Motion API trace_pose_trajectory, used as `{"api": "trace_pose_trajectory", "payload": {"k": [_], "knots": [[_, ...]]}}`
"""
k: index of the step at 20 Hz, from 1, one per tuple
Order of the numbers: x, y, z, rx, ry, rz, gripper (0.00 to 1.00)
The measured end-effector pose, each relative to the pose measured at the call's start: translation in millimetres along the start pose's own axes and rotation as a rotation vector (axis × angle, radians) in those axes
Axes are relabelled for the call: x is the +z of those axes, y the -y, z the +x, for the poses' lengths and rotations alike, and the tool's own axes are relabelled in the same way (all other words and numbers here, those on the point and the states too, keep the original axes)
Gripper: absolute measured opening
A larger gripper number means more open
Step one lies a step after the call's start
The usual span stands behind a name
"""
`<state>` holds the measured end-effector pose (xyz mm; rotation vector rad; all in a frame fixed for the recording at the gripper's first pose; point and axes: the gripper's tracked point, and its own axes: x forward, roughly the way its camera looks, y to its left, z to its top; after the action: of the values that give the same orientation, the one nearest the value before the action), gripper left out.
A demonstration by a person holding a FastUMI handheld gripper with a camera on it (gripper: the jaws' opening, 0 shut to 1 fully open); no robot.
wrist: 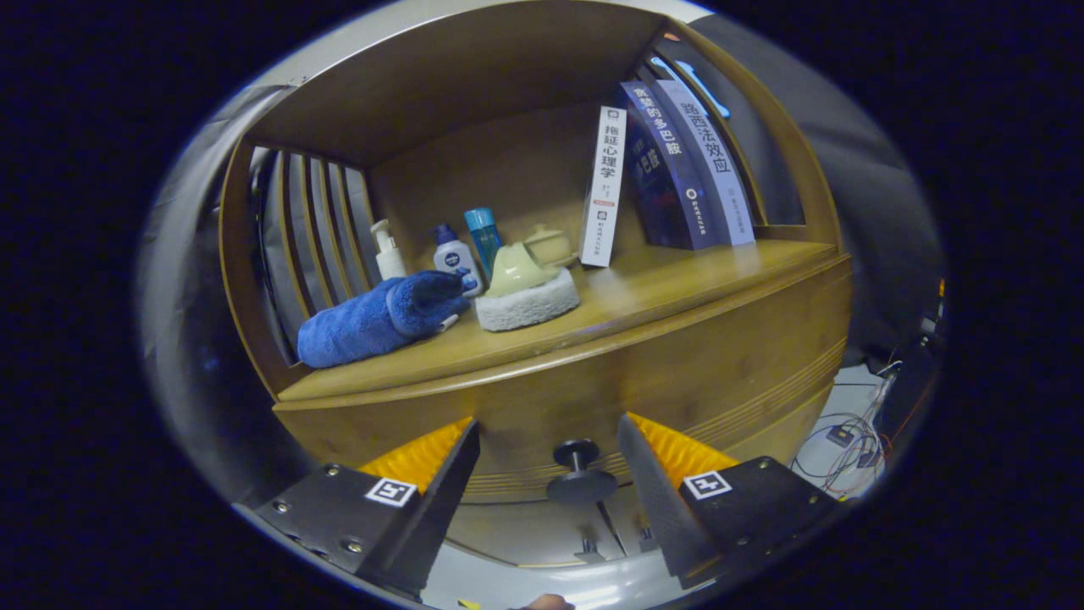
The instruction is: Pull open the drawer, take out the items inside it, and place them on the countertop above the cabinet.
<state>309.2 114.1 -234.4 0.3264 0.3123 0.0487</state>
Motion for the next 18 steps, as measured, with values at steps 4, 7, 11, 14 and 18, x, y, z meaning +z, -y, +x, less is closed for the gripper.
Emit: {"api": "trace_pose_trajectory", "payload": {"k": [4,7,11,14,18], "knots": [[12,-13,-7,0.013,0.024,-0.007,0.98],[31,-23,-23,0.015,0.059,-0.042,0.98],[70,-39,-58,0.022,0.148,-0.087,0.98],[107,-49,-93,0.015,0.234,-0.129,0.98],[162,-61,-146,-0.01,0.358,-0.196,0.98]]}}
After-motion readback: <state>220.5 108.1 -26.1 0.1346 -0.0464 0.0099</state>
